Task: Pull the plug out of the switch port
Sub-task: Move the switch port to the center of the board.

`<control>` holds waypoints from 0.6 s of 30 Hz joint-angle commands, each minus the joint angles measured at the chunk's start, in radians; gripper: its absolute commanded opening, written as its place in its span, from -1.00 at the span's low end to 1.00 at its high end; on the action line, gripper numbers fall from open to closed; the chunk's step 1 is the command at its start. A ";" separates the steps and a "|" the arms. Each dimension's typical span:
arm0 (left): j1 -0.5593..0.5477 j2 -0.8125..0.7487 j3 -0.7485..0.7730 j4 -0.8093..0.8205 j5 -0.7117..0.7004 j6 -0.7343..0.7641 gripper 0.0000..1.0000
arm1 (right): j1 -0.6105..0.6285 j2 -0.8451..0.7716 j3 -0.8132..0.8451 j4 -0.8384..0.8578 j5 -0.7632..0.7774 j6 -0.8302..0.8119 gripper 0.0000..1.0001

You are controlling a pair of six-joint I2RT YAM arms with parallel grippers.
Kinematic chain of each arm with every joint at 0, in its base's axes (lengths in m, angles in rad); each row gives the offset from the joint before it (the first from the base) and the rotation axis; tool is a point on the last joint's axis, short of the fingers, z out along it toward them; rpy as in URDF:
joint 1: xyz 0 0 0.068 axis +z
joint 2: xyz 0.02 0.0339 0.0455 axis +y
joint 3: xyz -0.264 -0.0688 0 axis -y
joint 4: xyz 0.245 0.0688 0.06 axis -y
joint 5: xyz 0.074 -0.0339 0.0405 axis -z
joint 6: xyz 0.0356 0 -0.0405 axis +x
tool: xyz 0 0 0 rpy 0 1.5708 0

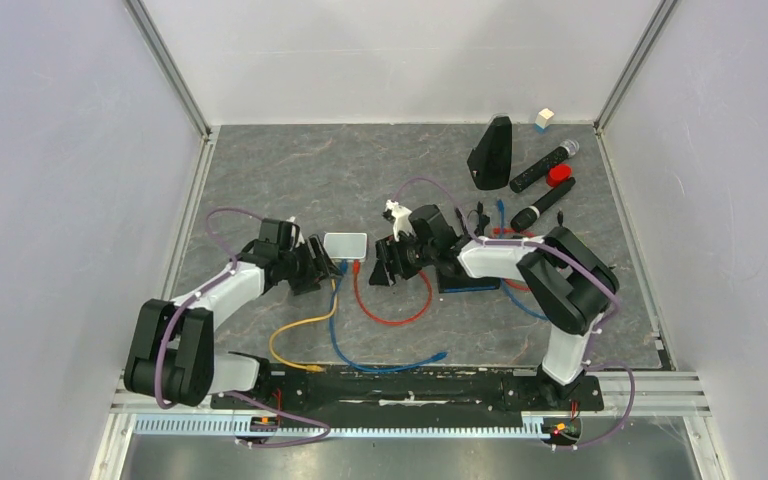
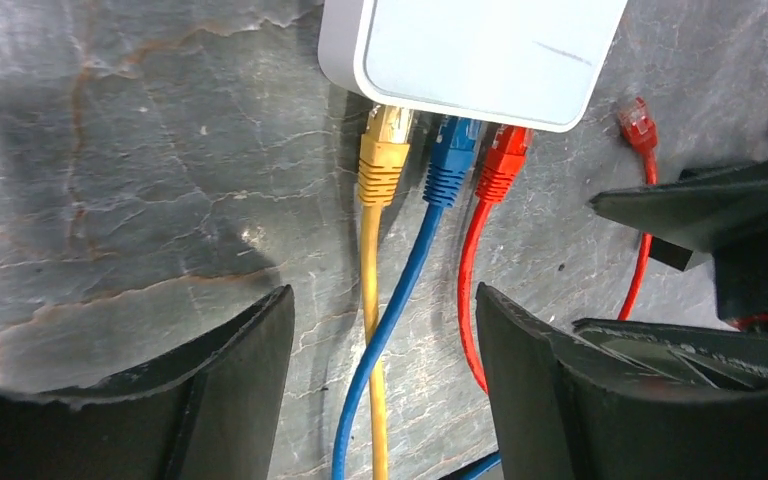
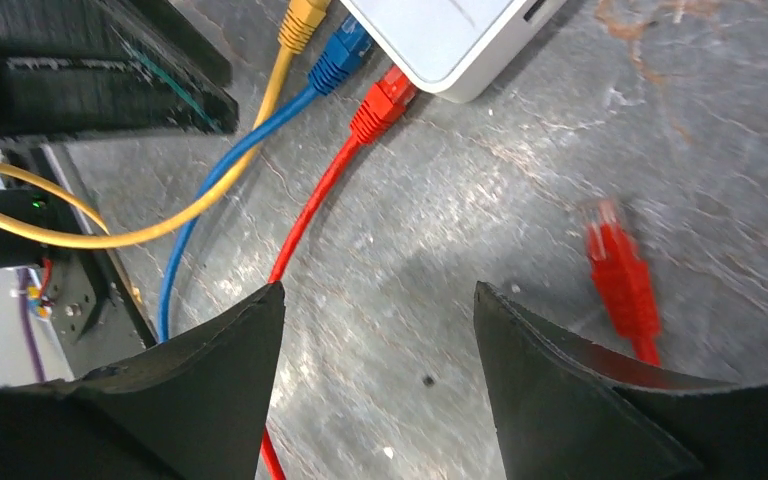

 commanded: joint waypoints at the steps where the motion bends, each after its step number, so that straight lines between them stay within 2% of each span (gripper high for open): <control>1: 0.000 -0.038 0.117 -0.123 -0.097 0.061 0.49 | 0.001 -0.126 0.052 -0.170 0.122 -0.133 0.44; 4: 0.000 -0.034 0.195 -0.178 -0.126 0.108 0.58 | -0.003 -0.182 0.038 -0.243 0.213 -0.149 0.44; 9: 0.000 -0.023 0.251 -0.211 -0.137 0.141 0.62 | -0.004 -0.363 -0.144 -0.254 0.300 -0.102 0.43; 14: 0.000 -0.026 0.245 -0.245 -0.138 0.149 0.63 | -0.004 -0.531 -0.313 -0.277 0.295 -0.052 0.44; 18: 0.000 -0.065 0.228 -0.298 -0.158 0.133 0.65 | -0.004 -0.571 -0.374 -0.306 0.250 -0.047 0.45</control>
